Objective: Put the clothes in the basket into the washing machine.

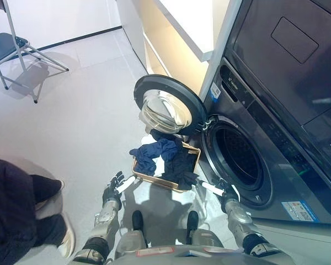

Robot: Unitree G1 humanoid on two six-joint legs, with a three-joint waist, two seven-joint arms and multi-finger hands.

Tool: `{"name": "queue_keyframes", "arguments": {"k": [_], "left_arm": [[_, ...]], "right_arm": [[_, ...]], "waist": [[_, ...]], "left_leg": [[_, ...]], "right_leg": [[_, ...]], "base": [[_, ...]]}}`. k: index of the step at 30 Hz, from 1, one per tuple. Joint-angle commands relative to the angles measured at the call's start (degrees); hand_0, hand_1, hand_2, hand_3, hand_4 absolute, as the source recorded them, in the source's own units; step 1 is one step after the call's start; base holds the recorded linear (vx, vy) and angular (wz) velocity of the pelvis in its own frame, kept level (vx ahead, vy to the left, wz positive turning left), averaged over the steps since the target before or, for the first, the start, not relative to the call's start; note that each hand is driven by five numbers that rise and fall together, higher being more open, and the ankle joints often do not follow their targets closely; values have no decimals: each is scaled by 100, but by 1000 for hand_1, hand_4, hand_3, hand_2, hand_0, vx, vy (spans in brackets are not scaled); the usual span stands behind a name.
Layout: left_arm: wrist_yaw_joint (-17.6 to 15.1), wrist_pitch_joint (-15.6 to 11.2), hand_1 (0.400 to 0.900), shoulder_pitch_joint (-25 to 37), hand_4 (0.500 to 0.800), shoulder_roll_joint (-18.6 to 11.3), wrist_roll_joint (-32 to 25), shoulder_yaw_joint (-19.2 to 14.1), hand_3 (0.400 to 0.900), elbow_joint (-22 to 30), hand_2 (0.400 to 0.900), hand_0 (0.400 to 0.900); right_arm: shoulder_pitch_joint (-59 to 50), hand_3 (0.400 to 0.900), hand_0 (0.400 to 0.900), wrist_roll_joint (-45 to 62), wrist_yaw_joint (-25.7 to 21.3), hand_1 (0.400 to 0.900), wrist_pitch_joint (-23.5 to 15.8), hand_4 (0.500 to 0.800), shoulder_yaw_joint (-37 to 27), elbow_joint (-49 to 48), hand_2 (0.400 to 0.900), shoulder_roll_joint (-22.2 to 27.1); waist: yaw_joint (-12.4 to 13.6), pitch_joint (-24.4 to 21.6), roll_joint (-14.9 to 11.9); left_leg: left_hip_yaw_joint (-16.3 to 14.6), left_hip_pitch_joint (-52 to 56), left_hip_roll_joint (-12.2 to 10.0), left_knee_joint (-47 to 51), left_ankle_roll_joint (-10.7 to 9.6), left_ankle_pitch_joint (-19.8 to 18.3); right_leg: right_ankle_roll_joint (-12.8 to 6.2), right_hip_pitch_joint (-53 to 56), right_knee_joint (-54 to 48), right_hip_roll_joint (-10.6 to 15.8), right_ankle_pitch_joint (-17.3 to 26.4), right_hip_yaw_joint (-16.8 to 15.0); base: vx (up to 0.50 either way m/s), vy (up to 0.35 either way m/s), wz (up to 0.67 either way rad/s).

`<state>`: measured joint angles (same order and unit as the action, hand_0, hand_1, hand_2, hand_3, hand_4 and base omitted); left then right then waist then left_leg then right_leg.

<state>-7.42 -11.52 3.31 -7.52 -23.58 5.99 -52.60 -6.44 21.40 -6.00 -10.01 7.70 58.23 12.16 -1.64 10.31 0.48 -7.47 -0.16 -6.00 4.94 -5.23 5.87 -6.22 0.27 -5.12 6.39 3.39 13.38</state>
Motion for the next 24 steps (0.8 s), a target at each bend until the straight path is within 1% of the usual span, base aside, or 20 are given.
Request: {"name": "queue_keyframes", "arguments": {"k": [1, 12, 19, 21, 23, 24], "left_arm": [[-21, -327, 900, 467, 800, -138, 25, 181, 900, -52, 900, 900], [-31, -315, 900, 541, 800, -121, 28, 208, 900, -140, 900, 900], [-54, -293, 900, 566, 800, -130, 47, 201, 900, -155, 900, 900], [-83, -318, 900, 611, 800, -151, 17, 209, 900, -29, 900, 900], [-129, -354, 900, 674, 800, -224, 58, 265, 900, 368, 900, 900], [-164, -399, 900, 705, 800, -276, 76, 288, 900, 600, 900, 900]], "right_arm": [[-425, 900, 900, 55, -70, 900, -330, 800, 87, -218, 900, -6], [-487, 900, 900, 60, -40, 900, -314, 800, 112, -43, 900, -31], [-522, 900, 900, 1, -74, 900, -312, 800, 153, -162, 900, -11], [-601, 900, 900, -317, -166, 900, -304, 800, 284, -360, 900, 81], [-740, 900, 900, -1180, -370, 900, -212, 800, 609, -820, 900, 339], [-848, 900, 900, -1892, -467, 900, -143, 800, 859, -1011, 900, 567]], "waist": [[4, 89, -166], [8, 82, -165], [-7, 120, -171], [2, 228, -180], [37, 438, -221], [69, 591, -243]], "left_leg": [[-10, 238, 134, -44, -67, -373], [-36, 269, 133, -44, -72, -386], [-43, 256, 128, -62, -65, -388], [-13, 147, 129, -111, -61, -368], [49, -171, 134, -378, -36, -376], [95, -418, 133, -632, -19, -440]], "right_leg": [[-396, 63, 88, 280, 132, 69], [-397, 99, 80, 268, 120, 75], [-398, 52, 94, 269, 125, 48], [-405, -62, 146, 283, 150, 33], [-384, -345, 376, 311, 137, -4], [-366, -589, 618, 338, 91, -29]], "base": [[0, 0, 0], [0, 0, 0], [-5, 2, 0], [-88, 3, 1], [-192, -14, 4], [-247, -21, 7]]}}
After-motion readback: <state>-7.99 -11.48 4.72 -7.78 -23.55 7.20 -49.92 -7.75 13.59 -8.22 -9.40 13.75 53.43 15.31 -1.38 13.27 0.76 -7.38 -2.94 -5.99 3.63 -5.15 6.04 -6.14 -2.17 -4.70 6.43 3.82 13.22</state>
